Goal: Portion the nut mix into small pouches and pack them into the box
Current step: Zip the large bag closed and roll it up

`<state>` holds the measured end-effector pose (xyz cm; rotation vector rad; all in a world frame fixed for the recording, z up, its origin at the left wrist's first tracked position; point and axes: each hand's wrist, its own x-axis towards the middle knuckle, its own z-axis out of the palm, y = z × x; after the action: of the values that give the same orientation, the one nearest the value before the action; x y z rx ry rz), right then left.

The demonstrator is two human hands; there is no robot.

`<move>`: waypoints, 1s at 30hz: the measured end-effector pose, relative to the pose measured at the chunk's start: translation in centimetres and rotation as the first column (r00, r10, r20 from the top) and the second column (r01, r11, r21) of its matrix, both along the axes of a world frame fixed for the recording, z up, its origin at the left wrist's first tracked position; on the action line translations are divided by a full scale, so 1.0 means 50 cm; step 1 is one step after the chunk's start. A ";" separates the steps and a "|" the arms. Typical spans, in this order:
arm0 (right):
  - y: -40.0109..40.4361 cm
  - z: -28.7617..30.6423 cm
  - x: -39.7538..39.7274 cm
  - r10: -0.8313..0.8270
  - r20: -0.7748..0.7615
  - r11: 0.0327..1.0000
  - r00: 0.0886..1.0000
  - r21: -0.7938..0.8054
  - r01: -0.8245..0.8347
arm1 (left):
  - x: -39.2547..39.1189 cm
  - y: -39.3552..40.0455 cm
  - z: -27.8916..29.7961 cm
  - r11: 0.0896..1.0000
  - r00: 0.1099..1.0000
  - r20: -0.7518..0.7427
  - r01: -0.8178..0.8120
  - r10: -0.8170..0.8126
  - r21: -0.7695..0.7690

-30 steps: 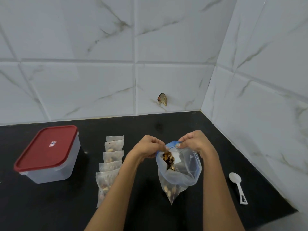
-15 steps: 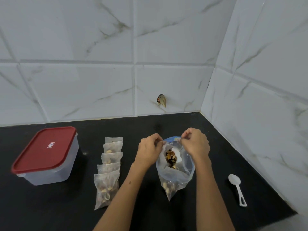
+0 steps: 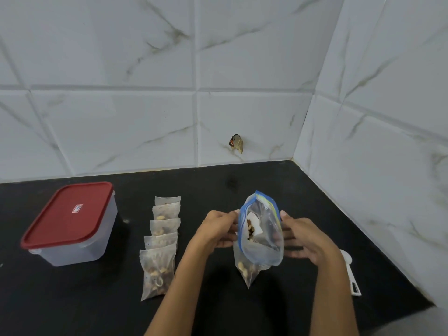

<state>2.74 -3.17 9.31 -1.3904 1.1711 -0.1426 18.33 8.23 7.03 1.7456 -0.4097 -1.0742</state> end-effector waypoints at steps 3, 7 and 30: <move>0.008 -0.003 -0.019 -0.014 0.202 0.999 0.979 0.053 0.004 | 0.002 0.009 -0.005 0.999 0.992 -0.128 0.012 -0.018 -0.051; 0.019 -0.008 -0.030 -0.061 0.287 0.998 0.956 0.035 0.053 | 0.002 0.030 -0.014 0.976 0.955 -0.254 0.103 -0.151 -0.191; 0.073 -0.031 -0.037 -0.294 0.232 0.955 0.927 0.107 0.276 | -0.082 0.048 -0.026 0.979 0.958 -0.223 -0.195 0.178 -0.055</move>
<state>0.91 0.48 7.77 -1.0968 1.1518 -0.4625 14.22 10.62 5.74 1.5461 -0.1437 -1.0846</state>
